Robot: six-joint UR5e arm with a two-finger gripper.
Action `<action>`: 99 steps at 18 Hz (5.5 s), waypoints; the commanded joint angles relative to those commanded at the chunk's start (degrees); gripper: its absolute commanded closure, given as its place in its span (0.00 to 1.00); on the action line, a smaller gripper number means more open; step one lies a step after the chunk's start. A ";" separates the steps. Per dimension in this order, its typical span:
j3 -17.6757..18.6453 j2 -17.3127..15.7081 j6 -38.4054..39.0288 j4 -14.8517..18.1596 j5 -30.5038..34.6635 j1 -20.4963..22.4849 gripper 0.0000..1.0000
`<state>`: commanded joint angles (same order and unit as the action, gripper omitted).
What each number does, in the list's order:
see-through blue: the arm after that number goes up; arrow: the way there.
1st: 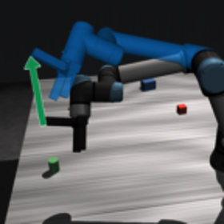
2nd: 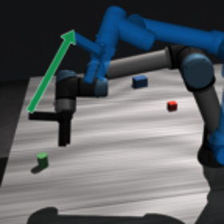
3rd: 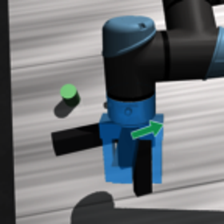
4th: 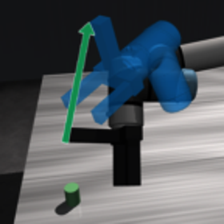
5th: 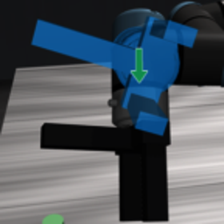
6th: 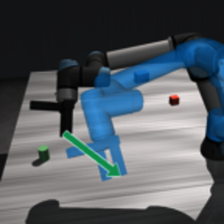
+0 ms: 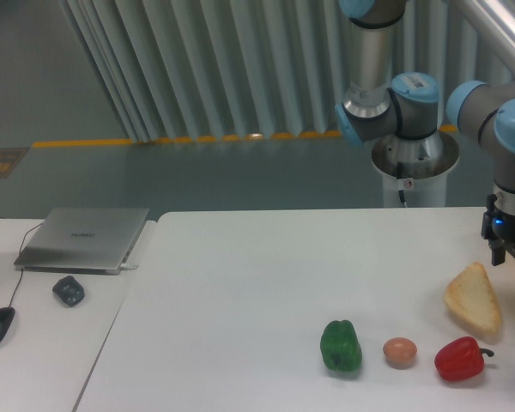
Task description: Place the yellow pepper on the table
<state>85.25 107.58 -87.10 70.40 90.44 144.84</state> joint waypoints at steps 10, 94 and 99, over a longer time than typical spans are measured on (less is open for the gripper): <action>1.32 0.18 0.70 -0.09 0.35 0.35 0.00; 2.81 12.04 -80.42 -21.53 20.04 17.75 0.00; 3.86 11.69 -75.25 -21.36 20.13 17.58 0.33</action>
<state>89.12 119.27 -162.35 49.04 110.57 162.42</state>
